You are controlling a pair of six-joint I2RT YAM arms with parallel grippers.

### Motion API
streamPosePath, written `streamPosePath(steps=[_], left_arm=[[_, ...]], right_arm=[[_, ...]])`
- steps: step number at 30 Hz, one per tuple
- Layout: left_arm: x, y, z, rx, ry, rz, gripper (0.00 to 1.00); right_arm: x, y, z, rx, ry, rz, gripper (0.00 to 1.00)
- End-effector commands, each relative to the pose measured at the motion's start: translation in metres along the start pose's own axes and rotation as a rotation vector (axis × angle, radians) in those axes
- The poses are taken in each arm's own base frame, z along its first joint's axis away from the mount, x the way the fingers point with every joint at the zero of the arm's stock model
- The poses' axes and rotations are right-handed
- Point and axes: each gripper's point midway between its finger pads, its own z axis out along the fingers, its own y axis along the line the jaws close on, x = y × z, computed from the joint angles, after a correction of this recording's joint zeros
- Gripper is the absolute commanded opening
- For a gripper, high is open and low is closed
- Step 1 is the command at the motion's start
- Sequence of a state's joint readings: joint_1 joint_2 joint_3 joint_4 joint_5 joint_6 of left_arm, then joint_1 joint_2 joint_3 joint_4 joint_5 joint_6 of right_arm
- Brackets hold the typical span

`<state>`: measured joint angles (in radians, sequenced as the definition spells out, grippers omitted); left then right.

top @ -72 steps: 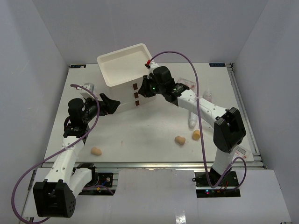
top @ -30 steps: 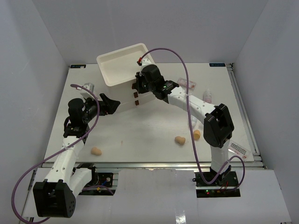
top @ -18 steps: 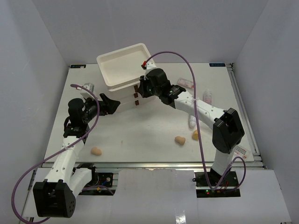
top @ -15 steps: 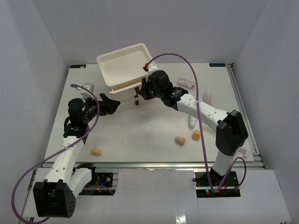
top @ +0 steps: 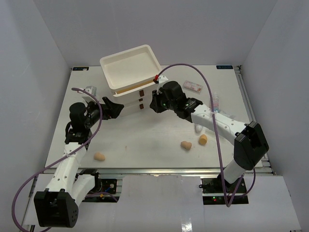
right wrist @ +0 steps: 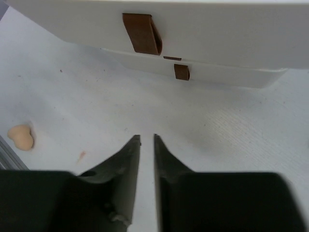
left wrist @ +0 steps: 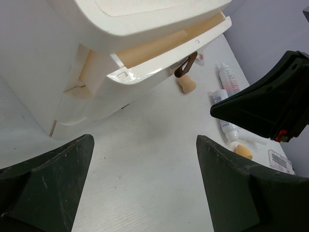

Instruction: Organize the makeup

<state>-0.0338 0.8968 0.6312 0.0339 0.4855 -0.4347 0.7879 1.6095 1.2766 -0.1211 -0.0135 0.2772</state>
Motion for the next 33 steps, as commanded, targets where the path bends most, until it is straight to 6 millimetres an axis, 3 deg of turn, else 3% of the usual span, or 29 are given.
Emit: streamPosePath(steps=[1, 2, 4, 10, 14, 24, 33], left_arm=[[-0.031, -0.019, -0.012, 0.032, -0.104, 0.061, 0.98], [-0.034, -0.018, -0.014, 0.017, -0.116, 0.061, 0.98], [-0.035, -0.010, -0.019, -0.034, -0.138, 0.054, 0.98], [-0.042, 0.012, -0.041, -0.207, -0.221, 0.034, 0.98], [-0.042, 0.011, -0.046, -0.210, -0.233, 0.039, 0.98], [-0.041, 0.008, -0.045, -0.195, -0.229, 0.037, 0.98], [-0.040, 0.007, -0.045, -0.185, -0.224, 0.034, 0.98]], right_arm=[[-0.037, 0.018, -0.009, -0.070, -0.114, -0.073, 0.38], [-0.043, 0.020, -0.006, -0.072, -0.123, -0.072, 0.53], [-0.054, 0.020, 0.001, -0.061, -0.140, -0.060, 0.66], [-0.077, 0.015, 0.020, 0.030, -0.163, -0.010, 0.70], [-0.088, 0.014, 0.031, 0.068, -0.175, -0.004, 0.70], [-0.075, 0.010, 0.048, 0.208, -0.163, -0.019, 0.60], [-0.073, 0.001, 0.052, 0.264, -0.169, -0.010, 0.28]])
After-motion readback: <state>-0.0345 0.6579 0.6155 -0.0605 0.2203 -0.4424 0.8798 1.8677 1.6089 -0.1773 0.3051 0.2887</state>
